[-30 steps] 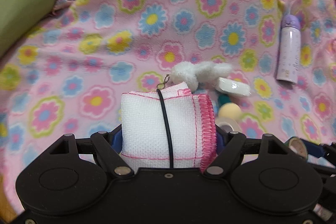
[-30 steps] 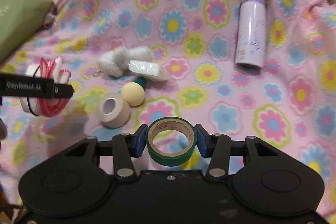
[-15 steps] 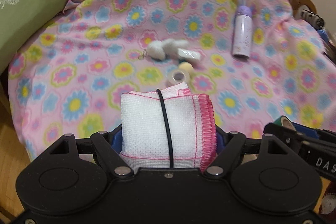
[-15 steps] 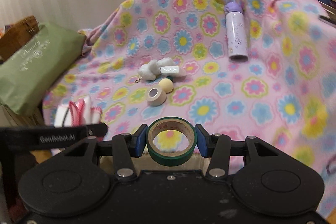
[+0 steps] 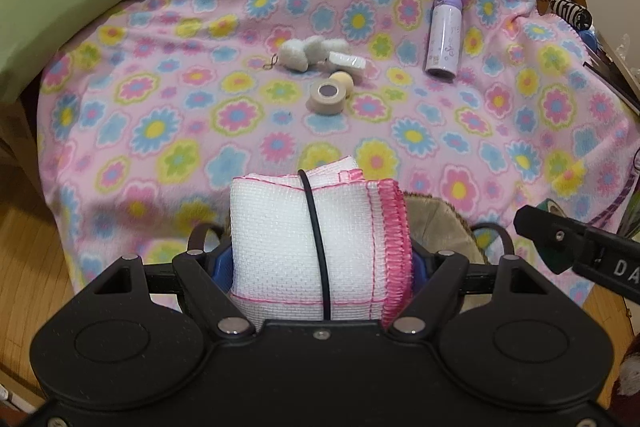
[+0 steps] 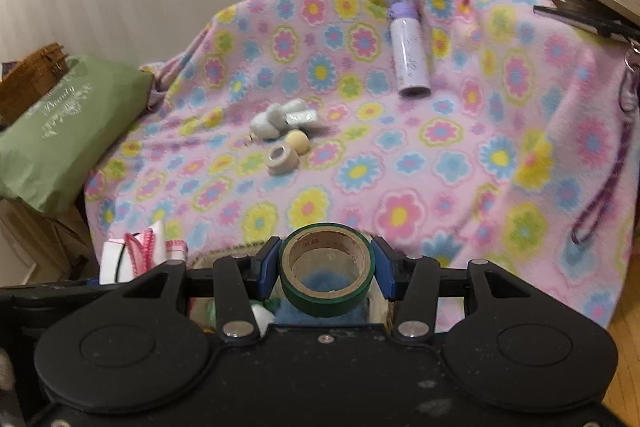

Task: Organize soft objects
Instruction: 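Carry the gauze bundle and green tape to the basket and release both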

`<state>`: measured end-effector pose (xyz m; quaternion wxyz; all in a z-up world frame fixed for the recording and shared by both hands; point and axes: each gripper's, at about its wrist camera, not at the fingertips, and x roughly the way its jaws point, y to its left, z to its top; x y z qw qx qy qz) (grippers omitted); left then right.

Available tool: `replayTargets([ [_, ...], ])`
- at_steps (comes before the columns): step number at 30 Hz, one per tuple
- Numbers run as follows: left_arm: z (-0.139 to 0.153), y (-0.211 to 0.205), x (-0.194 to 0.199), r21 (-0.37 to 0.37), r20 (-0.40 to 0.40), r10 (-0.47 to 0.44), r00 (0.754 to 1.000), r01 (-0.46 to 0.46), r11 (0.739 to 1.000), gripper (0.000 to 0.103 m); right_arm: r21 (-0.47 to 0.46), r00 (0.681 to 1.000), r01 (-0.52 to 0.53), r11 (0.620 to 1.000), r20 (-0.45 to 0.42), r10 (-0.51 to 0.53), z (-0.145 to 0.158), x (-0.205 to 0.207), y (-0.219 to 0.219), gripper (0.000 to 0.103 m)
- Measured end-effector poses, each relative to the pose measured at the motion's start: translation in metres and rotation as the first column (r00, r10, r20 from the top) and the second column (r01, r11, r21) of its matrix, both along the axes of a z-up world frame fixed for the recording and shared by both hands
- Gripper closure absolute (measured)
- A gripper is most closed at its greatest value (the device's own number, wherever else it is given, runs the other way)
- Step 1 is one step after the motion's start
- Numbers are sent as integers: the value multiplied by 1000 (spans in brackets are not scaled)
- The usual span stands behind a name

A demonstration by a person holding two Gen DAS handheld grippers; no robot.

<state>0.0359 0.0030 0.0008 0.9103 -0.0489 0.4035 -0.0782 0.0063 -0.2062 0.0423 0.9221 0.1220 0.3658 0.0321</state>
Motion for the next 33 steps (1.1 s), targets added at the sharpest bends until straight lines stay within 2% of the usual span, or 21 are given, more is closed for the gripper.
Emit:
replayTargets([
  [5, -10, -1, -3, 4, -28, -7, 1000, 7, 1000, 30, -9, 998, -34, 999, -58, 33, -11, 0, 9, 55],
  [12, -20, -2, -5, -6, -65, -16, 998, 15, 1000, 30, -21, 998, -31, 999, -58, 30, -8, 1, 8, 55],
  [21, -21, 0, -5, -13, -69, -14, 998, 13, 1000, 29, -25, 998, -46, 999, -53, 44, -7, 3, 8, 54],
  [25, -20, 1, -5, -18, -58, -19, 998, 18, 1000, 21, -28, 998, -48, 998, -46, 47, -6, 3, 8, 48],
  [33, -19, 1, -5, -18, -57, -21, 998, 20, 1000, 21, -25, 998, -46, 999, -53, 44, -7, 3, 5, 45],
])
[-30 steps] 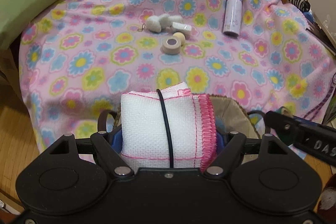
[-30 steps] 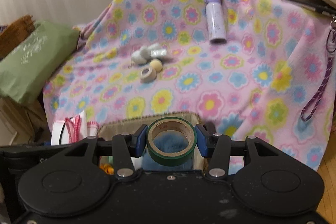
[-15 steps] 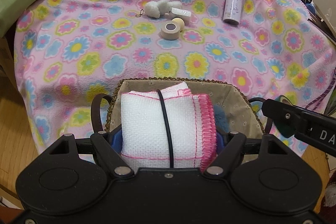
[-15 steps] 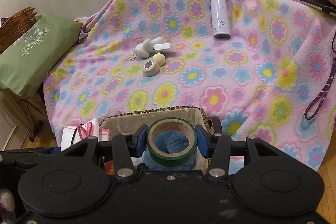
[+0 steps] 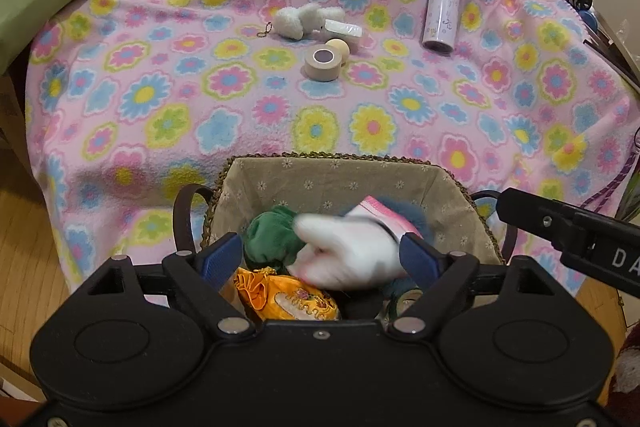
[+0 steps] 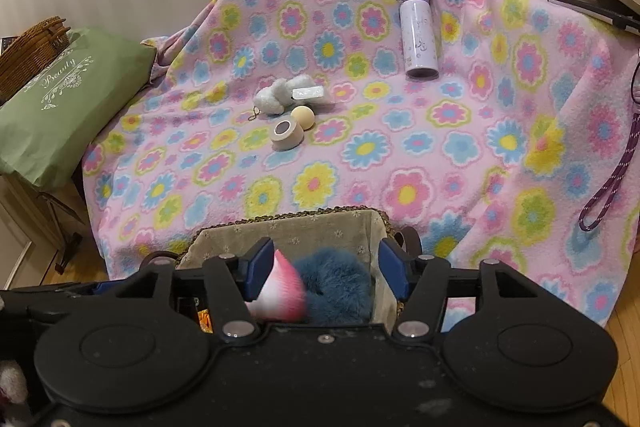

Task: Organize soft objects
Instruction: 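Carry the gauze bundle and green tape to the basket and release both, then withdraw both open tools from the basket toward the remaining items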

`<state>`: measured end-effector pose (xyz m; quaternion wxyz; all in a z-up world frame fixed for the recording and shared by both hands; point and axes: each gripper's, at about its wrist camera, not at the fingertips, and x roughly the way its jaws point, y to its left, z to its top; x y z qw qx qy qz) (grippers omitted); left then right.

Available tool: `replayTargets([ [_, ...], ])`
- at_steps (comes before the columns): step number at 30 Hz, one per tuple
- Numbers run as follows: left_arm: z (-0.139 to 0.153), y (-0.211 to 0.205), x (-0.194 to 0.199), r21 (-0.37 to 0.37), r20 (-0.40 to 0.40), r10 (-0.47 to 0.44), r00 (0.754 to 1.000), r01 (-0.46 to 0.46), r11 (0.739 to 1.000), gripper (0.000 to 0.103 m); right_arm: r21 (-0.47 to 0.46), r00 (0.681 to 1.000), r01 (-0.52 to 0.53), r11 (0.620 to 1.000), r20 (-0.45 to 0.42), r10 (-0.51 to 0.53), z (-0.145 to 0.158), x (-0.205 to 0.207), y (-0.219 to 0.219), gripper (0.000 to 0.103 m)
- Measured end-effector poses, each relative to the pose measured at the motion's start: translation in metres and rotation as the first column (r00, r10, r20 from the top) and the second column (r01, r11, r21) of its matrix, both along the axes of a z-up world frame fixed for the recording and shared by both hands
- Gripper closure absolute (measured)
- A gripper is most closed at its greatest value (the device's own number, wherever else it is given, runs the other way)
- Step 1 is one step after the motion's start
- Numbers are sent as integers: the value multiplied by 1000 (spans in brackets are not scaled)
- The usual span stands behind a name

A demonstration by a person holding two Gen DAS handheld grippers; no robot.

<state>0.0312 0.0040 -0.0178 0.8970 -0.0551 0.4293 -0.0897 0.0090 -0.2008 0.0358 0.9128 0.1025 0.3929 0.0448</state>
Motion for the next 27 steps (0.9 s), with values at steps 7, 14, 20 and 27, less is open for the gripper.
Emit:
replayTargets([
  [7, -1, -1, 0, 6, -5, 1, 1000, -1, 1000, 21, 4, 1000, 7, 1000, -9, -7, -1, 0, -1, 44],
  [14, -3, -2, 1, 15, -11, 0, 1000, 0, 1000, 21, 6, 1000, 9, 1000, -15, -9, -2, 0, -1, 44],
  [20, -4, -2, 1, 25, -15, 5, 1000, -5, 1000, 21, 8, 1000, 9, 1000, -21, -9, -3, 0, -2, 44],
  [27, -4, -2, 1, 32, -17, 8, 1000, -7, 999, 21, 13, 999, 11, 1000, -31, -10, -4, 1, -2, 43],
])
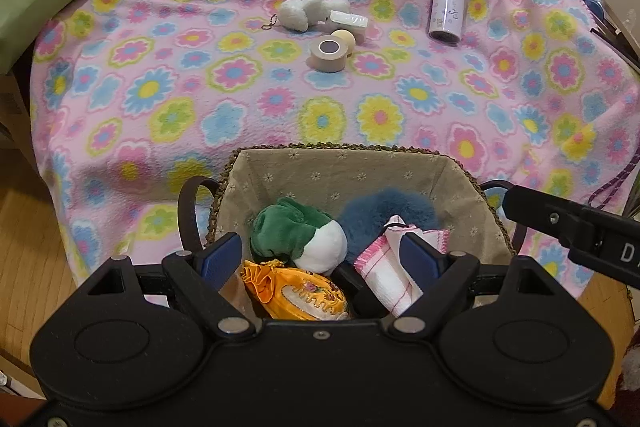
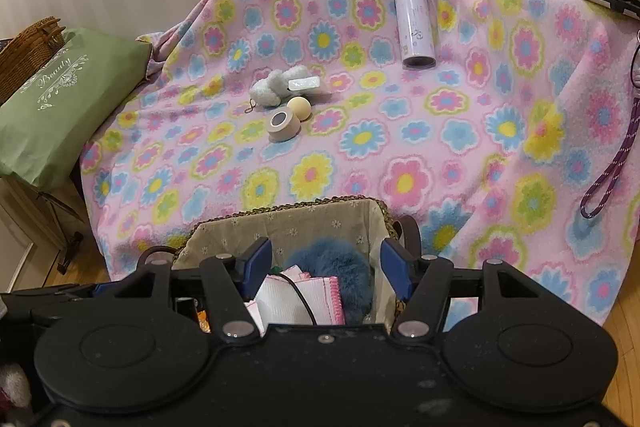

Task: Organize soft objects
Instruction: 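Withdraw both open tools from the basket toward the remaining items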

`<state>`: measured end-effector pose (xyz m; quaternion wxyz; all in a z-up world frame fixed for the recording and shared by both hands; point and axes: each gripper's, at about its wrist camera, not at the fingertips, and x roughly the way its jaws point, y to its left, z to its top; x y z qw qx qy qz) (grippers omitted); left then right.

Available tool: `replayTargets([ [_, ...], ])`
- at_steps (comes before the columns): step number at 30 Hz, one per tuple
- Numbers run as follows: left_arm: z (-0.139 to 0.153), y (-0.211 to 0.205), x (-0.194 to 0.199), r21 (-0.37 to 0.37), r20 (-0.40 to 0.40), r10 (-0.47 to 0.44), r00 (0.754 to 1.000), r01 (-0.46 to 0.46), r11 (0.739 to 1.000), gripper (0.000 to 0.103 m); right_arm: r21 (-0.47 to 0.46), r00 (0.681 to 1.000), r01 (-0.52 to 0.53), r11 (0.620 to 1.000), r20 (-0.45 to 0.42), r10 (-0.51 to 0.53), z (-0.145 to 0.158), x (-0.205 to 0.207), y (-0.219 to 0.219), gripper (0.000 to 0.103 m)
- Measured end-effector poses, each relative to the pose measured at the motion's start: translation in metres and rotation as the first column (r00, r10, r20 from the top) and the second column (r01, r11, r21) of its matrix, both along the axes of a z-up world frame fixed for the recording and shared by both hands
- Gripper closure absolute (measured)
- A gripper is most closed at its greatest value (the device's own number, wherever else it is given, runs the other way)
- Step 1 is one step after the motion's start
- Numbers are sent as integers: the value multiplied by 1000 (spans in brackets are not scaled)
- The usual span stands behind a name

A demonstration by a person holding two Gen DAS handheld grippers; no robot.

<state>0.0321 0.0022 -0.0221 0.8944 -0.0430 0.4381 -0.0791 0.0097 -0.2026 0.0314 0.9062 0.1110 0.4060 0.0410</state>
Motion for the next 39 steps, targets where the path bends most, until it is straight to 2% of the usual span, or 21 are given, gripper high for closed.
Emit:
replayTargets([
  [16, -5, 4, 4, 4, -15, 10, 1000, -10, 1000, 21, -10, 1000, -4, 1000, -30, 4, -7, 3, 2, 40],
  [22, -3, 6, 19, 39, 1, 13, 1000, -13, 999, 21, -46, 999, -11, 999, -40, 9, -12, 15, 4, 39],
  [31, 4, 12, 66, 64, 37, 16, 999, -18, 998, 20, -102, 1000, -15, 995, 0, 16, -9, 64, 4, 35],
  [39, -7, 12, 114, 62, 43, -5, 999, 2, 998, 20, -136, 1000, -16, 991, -24, 13, -24, 124, 4, 35],
])
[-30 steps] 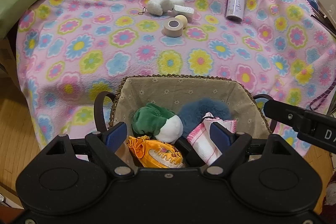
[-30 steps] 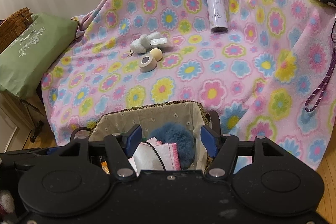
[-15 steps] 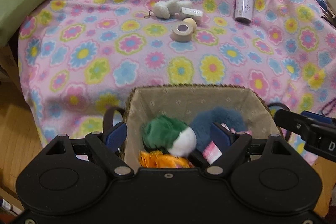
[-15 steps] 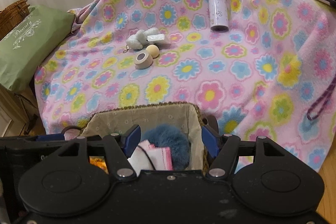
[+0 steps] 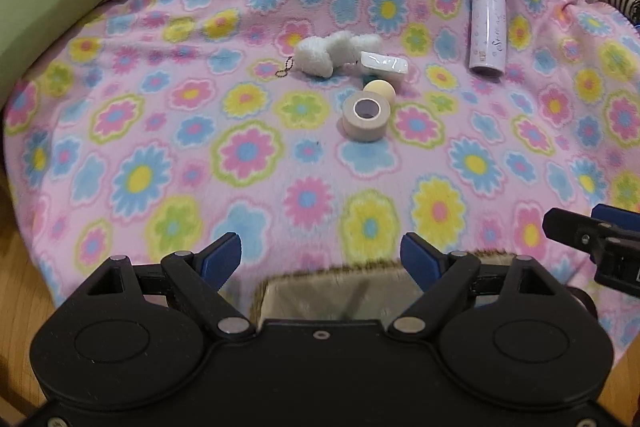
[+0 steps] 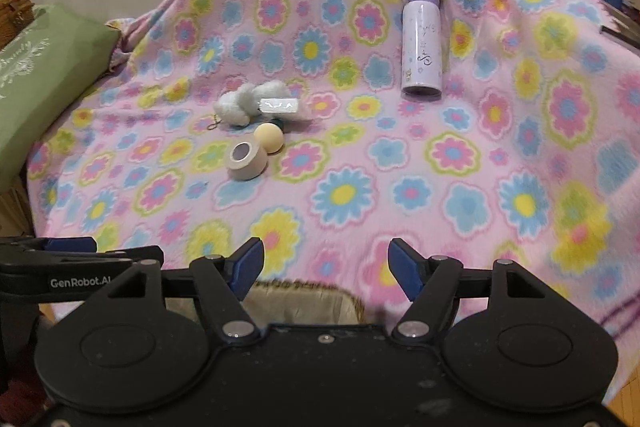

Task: Organize soft objects
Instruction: 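Withdraw both open tools from the basket toward the remaining items, then close the left tool on the beige tape roll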

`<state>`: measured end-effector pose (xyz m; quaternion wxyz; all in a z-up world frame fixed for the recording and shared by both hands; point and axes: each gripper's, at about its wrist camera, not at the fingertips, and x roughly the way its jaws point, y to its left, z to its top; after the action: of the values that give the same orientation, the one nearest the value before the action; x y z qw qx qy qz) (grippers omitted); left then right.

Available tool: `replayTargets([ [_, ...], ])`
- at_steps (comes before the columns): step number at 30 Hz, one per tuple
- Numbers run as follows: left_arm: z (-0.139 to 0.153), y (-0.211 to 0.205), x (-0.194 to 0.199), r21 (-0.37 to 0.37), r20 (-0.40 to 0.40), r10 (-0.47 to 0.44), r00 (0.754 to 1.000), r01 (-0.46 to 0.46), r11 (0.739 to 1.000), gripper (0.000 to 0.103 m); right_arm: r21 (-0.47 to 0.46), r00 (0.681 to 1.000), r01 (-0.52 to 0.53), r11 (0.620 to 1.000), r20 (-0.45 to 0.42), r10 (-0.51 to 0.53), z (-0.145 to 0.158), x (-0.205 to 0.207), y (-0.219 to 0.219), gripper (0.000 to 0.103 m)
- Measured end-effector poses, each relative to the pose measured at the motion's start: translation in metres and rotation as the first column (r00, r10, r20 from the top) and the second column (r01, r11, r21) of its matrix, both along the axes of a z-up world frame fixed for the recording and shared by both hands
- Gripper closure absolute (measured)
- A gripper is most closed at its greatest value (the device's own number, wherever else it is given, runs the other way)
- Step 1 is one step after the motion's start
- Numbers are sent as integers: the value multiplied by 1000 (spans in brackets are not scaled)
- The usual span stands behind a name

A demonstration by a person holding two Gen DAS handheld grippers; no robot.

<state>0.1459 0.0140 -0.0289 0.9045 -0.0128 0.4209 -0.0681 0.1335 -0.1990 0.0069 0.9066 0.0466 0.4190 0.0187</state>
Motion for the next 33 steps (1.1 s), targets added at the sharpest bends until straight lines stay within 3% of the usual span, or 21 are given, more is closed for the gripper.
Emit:
replayTargets([
  [8, -13, -9, 48, -13, 21, -39, 999, 39, 999, 20, -10, 999, 21, 1000, -33, -21, -25, 64, -3, 33],
  [19, -31, -31, 103, -27, 75, -103, 992, 106, 994, 20, -62, 999, 39, 997, 13, -38, -63, 150, -4, 31],
  [24, -41, -29, 118, -66, 49, -84, 995, 87, 994, 20, -50, 997, 62, 997, 42, -60, -77, 183, -7, 31],
  [33, -36, -30, 124, -45, 16, -100, 995, 100, 994, 19, -75, 996, 63, 995, 73, -57, -103, 218, -3, 30],
])
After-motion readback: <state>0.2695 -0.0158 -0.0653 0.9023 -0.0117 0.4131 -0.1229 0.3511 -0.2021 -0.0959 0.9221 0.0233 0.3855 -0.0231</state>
